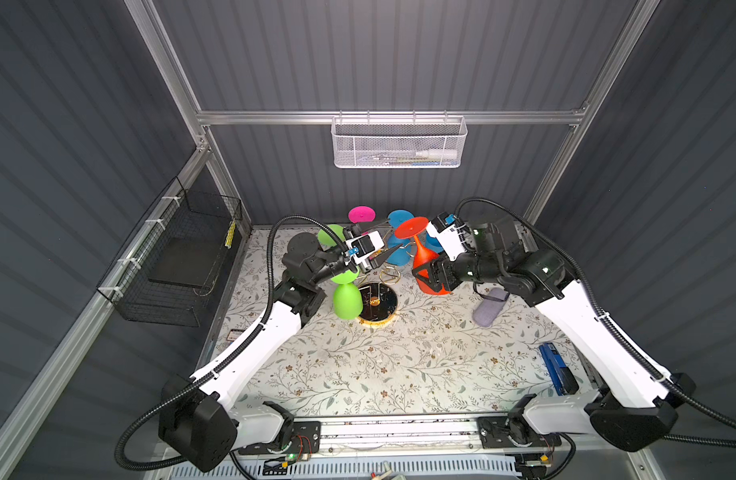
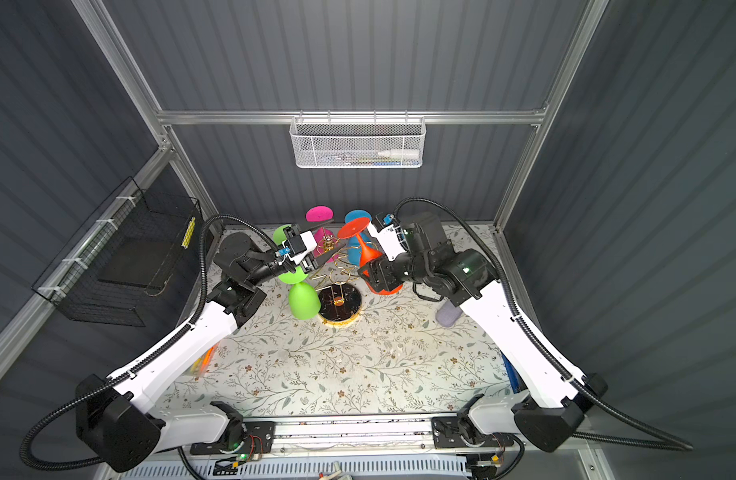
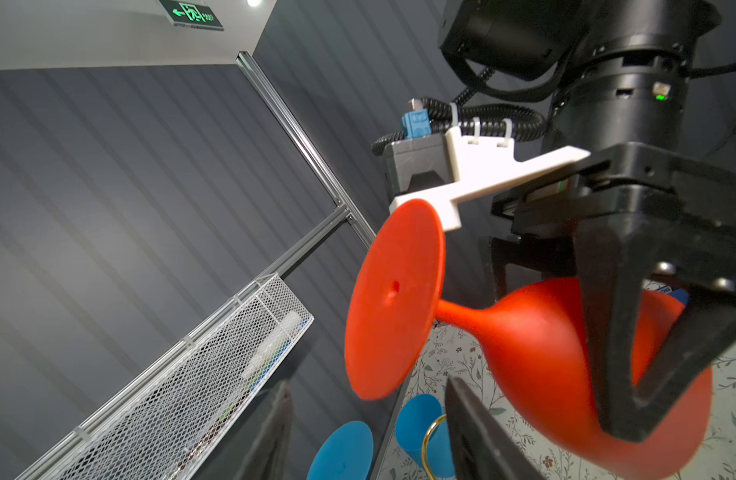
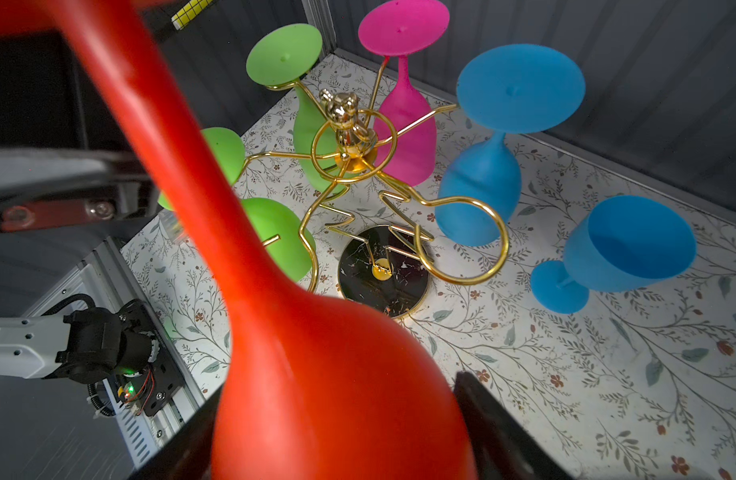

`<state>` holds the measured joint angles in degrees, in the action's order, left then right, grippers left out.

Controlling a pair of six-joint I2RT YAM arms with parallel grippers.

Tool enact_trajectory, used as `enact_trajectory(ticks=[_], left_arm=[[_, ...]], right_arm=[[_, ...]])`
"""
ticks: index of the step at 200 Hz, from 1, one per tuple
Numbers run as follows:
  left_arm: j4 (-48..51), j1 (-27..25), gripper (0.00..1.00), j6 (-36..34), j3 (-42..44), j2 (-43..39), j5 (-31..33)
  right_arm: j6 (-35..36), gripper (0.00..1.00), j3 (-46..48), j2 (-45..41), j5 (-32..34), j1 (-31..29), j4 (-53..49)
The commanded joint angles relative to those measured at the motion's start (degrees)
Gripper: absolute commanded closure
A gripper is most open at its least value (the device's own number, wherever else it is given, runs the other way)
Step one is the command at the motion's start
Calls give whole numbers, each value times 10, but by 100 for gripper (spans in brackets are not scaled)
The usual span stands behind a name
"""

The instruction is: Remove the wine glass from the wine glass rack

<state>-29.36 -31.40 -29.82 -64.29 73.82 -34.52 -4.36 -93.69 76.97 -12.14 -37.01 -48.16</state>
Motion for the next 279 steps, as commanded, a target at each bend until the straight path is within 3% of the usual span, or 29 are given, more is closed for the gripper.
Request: enact_trajectory(ticks=[1,77,129,146,167,185,232,279], left_arm=[[-15,-5,43,-16,-2,-11,-21],[-5,-9,56,-26,-4,-9,-23],[4,-10,76,-31,-6,-14,-11],[5,-9,86,-34,-5,-14,-2],[6,-10,92,-34,-1,-19,4],[6,-10,100,-26,3,-24,18],[56,-9,100,110,-13,-48,136],[128,-10,100,263,-22,-48,210]], right_arm=[[-7,51,-17,4,-12,-7,-5],[-14,51,-18,19,-20,-16,-6],[-15,49,-16,20,-22,-19,-7],[-15,46,-14,19,-19,-20,-5],[-19,42,-8,14,-20,-21,1],[-22,32,-2,5,-19,-20,12],[-40,2,47,-56,-10,-11,89],[-89,1,150,-170,-52,31,251]])
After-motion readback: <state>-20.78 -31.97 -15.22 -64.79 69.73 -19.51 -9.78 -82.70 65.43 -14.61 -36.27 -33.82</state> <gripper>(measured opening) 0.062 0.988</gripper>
